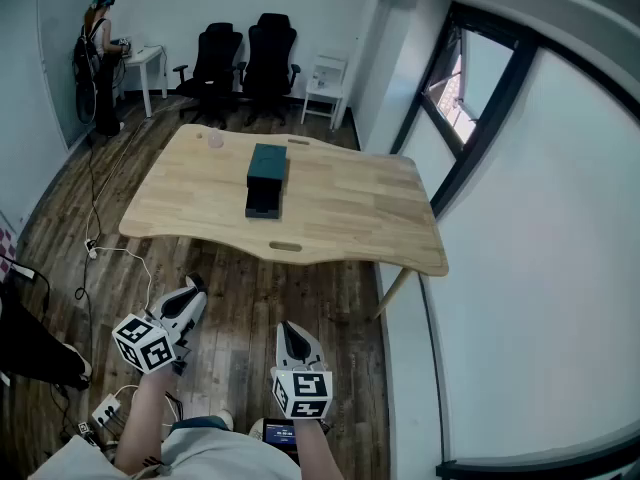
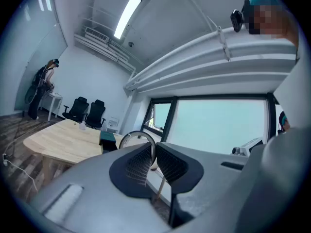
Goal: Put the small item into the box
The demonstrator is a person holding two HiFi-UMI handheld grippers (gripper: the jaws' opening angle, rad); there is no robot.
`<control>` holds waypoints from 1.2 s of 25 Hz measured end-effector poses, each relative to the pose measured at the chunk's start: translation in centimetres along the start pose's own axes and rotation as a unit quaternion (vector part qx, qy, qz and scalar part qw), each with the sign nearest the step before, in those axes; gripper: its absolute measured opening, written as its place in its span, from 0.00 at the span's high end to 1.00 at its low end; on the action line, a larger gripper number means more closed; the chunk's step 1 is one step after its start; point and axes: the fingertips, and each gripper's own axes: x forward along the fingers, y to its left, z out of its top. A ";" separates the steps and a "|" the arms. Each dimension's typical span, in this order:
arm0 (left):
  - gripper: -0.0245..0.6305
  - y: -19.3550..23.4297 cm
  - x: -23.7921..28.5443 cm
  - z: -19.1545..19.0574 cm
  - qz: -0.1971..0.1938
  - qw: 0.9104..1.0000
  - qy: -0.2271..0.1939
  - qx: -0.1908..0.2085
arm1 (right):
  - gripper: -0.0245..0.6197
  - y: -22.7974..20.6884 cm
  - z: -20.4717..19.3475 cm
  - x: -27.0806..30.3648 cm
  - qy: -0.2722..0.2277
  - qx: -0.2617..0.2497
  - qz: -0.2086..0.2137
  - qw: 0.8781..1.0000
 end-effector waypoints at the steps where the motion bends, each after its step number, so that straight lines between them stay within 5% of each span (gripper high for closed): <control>1: 0.91 -0.3 -0.1 0.1 -0.002 1.000 -0.001 0.002 | 0.96 0.0 -0.1 -0.2 0.000 -0.001 0.000 1.000; 18: 0.91 -2.1 -1.5 -0.9 -0.003 1.000 -0.017 -0.022 | 0.96 0.0 -1.0 -2.0 -0.005 0.015 0.013 1.000; 30: 0.91 -0.9 5.5 -0.9 -0.026 0.998 -0.031 -0.041 | 0.96 -4.8 -0.8 0.7 -0.007 0.044 0.015 0.999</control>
